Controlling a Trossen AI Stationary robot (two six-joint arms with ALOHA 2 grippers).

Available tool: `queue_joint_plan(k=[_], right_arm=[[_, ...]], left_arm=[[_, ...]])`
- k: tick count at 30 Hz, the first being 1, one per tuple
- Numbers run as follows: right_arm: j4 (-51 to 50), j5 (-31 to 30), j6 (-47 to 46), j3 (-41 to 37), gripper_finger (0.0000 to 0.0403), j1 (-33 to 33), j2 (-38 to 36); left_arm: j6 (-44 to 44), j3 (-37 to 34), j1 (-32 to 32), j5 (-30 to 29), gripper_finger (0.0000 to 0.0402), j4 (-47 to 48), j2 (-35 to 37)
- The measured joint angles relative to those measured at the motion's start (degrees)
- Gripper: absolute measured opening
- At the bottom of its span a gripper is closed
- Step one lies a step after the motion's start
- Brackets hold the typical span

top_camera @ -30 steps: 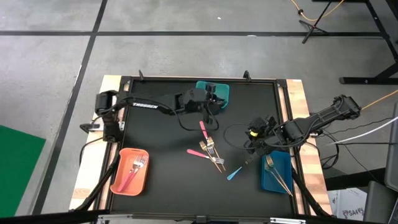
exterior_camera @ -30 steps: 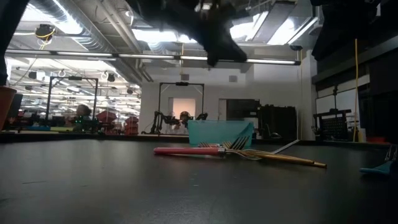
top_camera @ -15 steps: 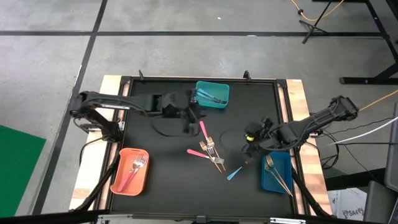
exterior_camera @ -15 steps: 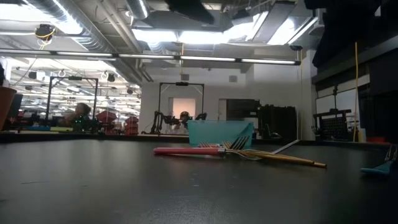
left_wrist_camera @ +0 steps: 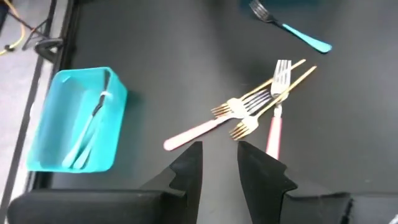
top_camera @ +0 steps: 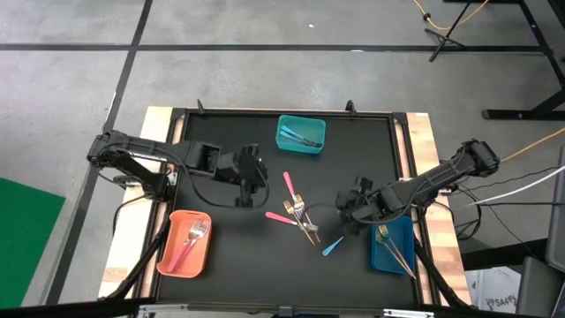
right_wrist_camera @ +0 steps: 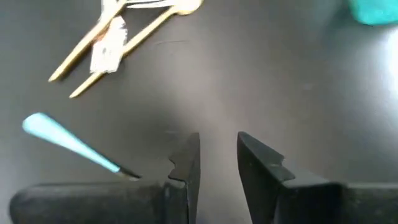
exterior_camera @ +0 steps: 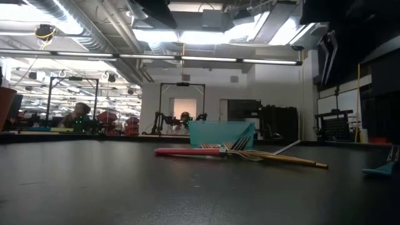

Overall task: Sort silverware by color (type)
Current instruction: Put the blue fork into the green bin

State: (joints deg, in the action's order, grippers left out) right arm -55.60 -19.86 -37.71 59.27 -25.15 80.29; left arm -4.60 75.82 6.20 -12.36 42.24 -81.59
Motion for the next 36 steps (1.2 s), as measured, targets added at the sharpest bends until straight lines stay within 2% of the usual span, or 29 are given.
queue_joint_plan(k=[5,11,20,31,36], right_arm=[[4.80,6.39,7.33,0.00,0.0095,0.00,2.70],[10.21,13.53,15.15,0.00,0.0095,-0.02,6.07],[11.00,22.57,17.22,0.00,0.0095,-0.02,11.62],[10.72,24.19,20.28,0.00,0.0095,-0.02,17.46],[10.41,27.30,20.30,0.00,0.0095,-0.02,19.36]], left_arm=[[0.58,-5.04,1.62,0.00,0.0095,-5.12,-0.10],[1.51,-13.04,1.87,0.02,0.0095,-16.53,-0.10],[1.51,-19.26,1.83,0.00,0.0095,-24.77,-0.10],[1.49,-20.38,1.83,-0.02,0.0095,-25.70,-0.10],[1.49,-20.38,1.83,-0.03,0.0095,-25.63,-0.10]])
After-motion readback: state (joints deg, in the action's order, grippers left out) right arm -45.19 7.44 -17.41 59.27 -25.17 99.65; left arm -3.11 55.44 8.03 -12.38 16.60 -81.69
